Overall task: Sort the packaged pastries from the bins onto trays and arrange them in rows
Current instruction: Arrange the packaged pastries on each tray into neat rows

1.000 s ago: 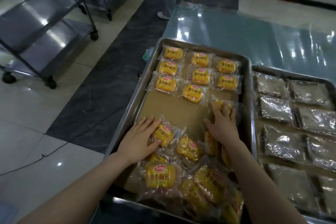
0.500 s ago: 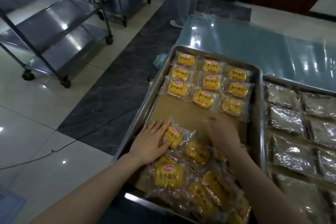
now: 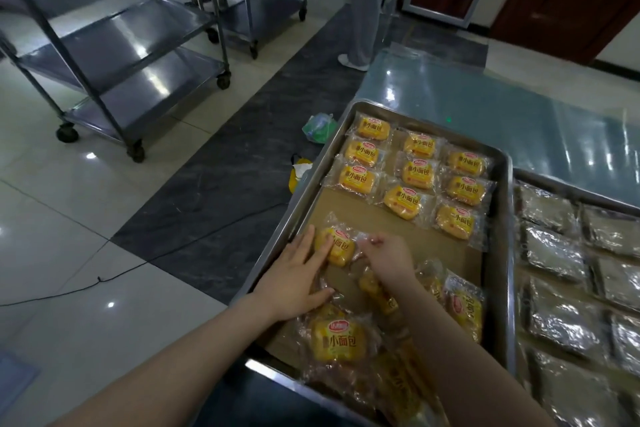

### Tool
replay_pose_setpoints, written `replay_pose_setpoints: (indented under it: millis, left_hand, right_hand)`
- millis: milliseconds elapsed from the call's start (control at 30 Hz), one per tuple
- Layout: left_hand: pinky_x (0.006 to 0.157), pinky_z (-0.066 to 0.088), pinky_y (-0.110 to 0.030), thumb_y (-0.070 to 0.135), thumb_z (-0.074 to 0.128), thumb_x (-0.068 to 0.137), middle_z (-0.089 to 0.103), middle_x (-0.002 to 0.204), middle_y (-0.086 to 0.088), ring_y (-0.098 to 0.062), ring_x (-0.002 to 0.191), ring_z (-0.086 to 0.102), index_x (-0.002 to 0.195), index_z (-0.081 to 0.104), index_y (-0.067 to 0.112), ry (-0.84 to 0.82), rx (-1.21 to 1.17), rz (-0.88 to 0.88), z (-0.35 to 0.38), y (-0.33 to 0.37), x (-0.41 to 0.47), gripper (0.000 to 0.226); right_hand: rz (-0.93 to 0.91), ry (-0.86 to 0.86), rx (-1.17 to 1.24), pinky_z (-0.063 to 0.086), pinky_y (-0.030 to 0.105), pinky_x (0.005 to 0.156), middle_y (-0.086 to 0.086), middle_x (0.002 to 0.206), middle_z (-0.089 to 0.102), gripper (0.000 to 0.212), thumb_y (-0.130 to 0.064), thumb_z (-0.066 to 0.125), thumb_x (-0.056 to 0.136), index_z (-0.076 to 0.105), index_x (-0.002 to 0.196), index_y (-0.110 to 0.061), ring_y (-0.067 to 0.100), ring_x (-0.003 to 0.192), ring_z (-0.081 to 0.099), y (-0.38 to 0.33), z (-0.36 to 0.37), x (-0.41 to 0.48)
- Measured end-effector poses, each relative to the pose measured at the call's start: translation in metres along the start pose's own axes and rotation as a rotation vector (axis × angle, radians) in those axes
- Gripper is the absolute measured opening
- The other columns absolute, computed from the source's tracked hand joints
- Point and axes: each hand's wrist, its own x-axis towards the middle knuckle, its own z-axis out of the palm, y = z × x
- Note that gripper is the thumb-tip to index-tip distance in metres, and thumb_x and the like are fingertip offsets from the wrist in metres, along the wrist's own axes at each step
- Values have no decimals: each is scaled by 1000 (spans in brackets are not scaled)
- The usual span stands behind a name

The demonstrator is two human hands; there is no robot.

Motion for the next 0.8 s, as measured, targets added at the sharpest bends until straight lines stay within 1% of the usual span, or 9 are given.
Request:
replay_pose_setpoints:
  millis: [133,233,333,467,533,600,667,733,800]
  left_hand:
    - [118,1,-39,54,43,91,-29,152,-4,-22,142,-18,146,-13,35,17,91,53,-6,4,17,82]
    - [118,5,-42,53,42,92,-27,153,-3,-24,143,-15,147,-11,38,0,76,9,-8,4,38,78]
    - [116,-5,-37,56,39,92,-29,152,-5,-21,140,-23,146,-13,39,-13,105,-15,-8,3,55,77]
    - [110,-17,-39,61,29,93,-39,146,-5,-19,132,-39,141,-23,42,-65,138,-35,1,3,68,73]
    - [104,-26,-43,62,26,92,-44,143,-3,-18,128,-44,138,-27,45,-94,136,-34,4,3,71,72]
    - [101,-29,-45,64,24,92,-48,141,0,-17,126,-46,136,-29,48,-120,121,-34,5,3,74,71]
    - [99,-30,-45,66,23,90,-49,140,2,-17,125,-47,134,-31,50,-133,123,-32,6,2,76,72]
    - [100,-30,-45,68,24,89,-50,139,4,-20,126,-47,132,-32,53,-129,113,-32,8,1,76,72]
    - [101,-29,-43,69,26,88,-48,140,6,-25,127,-44,129,-32,58,-125,82,-35,8,0,75,71]
  right_hand:
    - [-17,48,84,49,26,57,-4,72,67,15,-33,61,90,68,83,-22,11,65,63,-13,8,15]
    - [0,95,181,53,31,63,-4,70,69,16,-36,59,91,67,79,-30,15,66,65,-18,10,27]
    - [2,136,226,52,33,68,-1,68,70,29,-38,55,94,64,68,-28,18,70,67,-17,7,42]
    - [-22,131,112,56,38,70,-5,66,68,29,-34,50,96,66,73,-27,15,67,66,-8,2,57]
    - [-25,129,25,56,41,71,-3,69,67,30,-29,45,98,65,77,-23,17,68,65,-5,3,60]
    - [-39,156,-70,55,41,72,0,72,65,30,-28,41,99,63,81,-18,18,70,63,-5,4,60]
    - [-66,186,-113,54,36,67,-2,72,64,27,-28,41,99,63,87,-18,15,68,62,-3,3,56]
    - [-79,197,-53,50,25,60,-10,76,64,16,-29,48,97,62,95,-23,6,66,60,2,-2,46]
    - [-97,201,-19,41,16,56,-18,84,60,12,-33,53,94,59,104,-28,-3,70,55,11,-13,31]
